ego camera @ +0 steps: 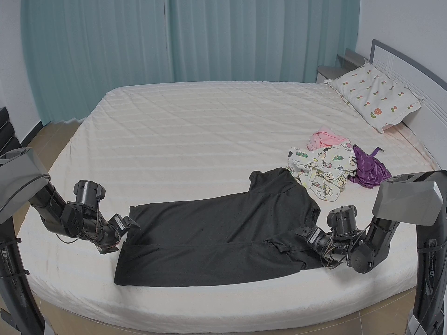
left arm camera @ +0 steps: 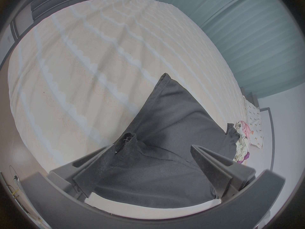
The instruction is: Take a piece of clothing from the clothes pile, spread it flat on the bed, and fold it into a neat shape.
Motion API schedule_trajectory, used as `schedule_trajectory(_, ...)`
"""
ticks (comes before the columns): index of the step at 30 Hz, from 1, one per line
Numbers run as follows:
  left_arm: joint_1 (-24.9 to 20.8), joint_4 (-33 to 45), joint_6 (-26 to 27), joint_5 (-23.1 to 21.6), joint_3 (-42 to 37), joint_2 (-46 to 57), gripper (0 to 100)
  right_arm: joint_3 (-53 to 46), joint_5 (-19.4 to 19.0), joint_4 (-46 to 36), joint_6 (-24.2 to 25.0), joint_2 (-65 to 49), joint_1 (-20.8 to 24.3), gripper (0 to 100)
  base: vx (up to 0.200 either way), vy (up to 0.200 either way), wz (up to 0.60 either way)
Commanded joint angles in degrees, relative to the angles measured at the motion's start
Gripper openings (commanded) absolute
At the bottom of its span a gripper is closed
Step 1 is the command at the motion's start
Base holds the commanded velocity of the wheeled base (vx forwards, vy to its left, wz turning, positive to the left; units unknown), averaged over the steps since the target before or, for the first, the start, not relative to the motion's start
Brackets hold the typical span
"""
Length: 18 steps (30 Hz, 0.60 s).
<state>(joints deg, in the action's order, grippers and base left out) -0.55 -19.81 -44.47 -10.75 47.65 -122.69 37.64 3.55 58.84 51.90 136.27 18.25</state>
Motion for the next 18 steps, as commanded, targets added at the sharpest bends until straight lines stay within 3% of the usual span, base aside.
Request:
schedule_trajectory(1, -0.07, -0.05, 0.0, 0.03, 0.25, -0.62, 100, 1.47, 0.23, -1.19, 0.31, 1.02, 0.38, 100, 0.0, 0.0, 0.0)
schedule_trajectory(4, 0.02, 0.03, 0.0, 0.03, 0.42, -0.62, 100, 1.64, 0.76, -1.19, 0.66, 1.19, 0.38, 100, 0.0, 0.0, 0.0)
schedule_trajectory(6, -0.07, 0.03, 0.0, 0.03, 0.42, -0.71, 100, 3.31, 3.31, -1.28, 2.51, 2.34, 0.82, 100, 0.0, 0.0, 0.0)
schedule_trajectory(7, 0.02, 0.03, 0.0, 0.03, 0.42, -0.71, 100, 3.4, 3.75, -1.28, 2.6, 2.42, 0.91, 0, 0.0, 0.0, 0.0)
schedule_trajectory(18, 0.2, 0.03, 0.0, 0.12, 0.51, -0.89, 100, 1.38, 5.07, -2.95, 2.6, -2.67, 1.0, 0, 0.0, 0.0, 0.0)
